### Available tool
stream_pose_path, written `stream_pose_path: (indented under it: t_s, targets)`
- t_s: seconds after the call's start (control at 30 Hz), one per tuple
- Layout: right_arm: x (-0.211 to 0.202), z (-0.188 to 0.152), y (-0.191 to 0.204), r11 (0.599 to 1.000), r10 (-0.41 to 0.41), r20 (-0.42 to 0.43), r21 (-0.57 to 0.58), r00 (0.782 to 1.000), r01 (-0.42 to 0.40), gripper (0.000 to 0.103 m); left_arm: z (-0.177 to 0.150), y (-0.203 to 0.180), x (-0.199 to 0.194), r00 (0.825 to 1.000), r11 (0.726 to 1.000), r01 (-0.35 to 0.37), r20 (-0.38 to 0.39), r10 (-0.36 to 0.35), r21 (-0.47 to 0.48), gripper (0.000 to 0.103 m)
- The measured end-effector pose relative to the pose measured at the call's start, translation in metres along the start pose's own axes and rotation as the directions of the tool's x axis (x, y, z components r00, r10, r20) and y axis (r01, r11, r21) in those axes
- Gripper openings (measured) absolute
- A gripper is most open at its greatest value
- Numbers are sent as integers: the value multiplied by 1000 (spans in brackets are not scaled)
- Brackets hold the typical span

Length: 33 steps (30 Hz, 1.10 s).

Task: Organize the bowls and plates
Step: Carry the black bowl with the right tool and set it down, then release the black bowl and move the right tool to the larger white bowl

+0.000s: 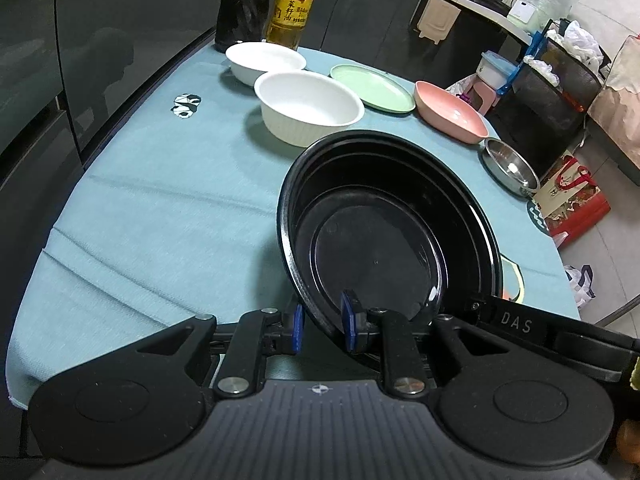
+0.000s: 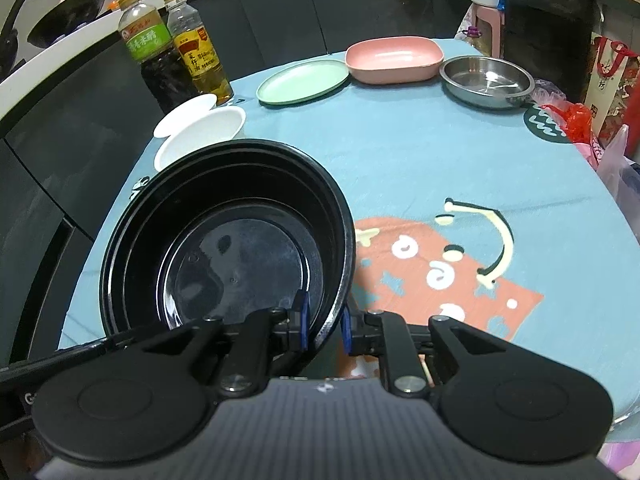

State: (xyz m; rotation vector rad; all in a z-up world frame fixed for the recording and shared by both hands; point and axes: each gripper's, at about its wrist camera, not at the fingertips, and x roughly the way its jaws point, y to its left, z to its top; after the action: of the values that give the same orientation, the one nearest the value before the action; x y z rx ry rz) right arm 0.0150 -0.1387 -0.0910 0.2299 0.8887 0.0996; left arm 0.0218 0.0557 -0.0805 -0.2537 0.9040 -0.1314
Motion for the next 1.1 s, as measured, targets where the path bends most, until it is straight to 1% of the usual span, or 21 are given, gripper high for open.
stream_pose_path:
  t_s: [0.2,0.3,0.33,0.4,0.47,0.67,0.8,0.93,1.0,1.1]
  targets:
    - [0,-2,2,1000,-16,-7,-5,1000,16,13,-2,2,-1,1000,1000,-20,9,20,6,19]
    - [0,-3,0,1000,-15,-8,2,1000,15,14,-2,4,-1,1000,1000,-18,10,18,10,19]
    - [0,-3,0,1000,-14,-8,4,1000,14,16,-2,4,-1,1000,1000,-17,8,16,9,19]
    - [-1,-2,-2,1000,-10,-5,10,1000,10,22,-2,6,-1,1000,1000,-11,4,11,8,20]
    - [-2,-2,-3,1000,-5,0,18,1000,5,31,-2,6,-1,1000,1000,-9,3,9,13,22]
    - [-2,1,-4,1000,3,5,26,1000,-3,34,-6,4,-9,998,996,8,64,-14,88,23]
    - [-1,2,-4,1000,9,5,26,1000,-9,35,-5,4,-18,994,993,7,111,-20,117,25]
    - [-2,4,-5,1000,14,14,28,1000,-14,35,-2,7,-25,987,993,17,159,-36,119,34]
    - [-2,4,-6,999,15,17,29,1000,-16,35,0,9,-27,983,993,27,177,-47,115,35]
    - [-1,5,-7,999,14,14,31,1000,-15,35,1,11,-28,981,993,36,185,-57,116,39]
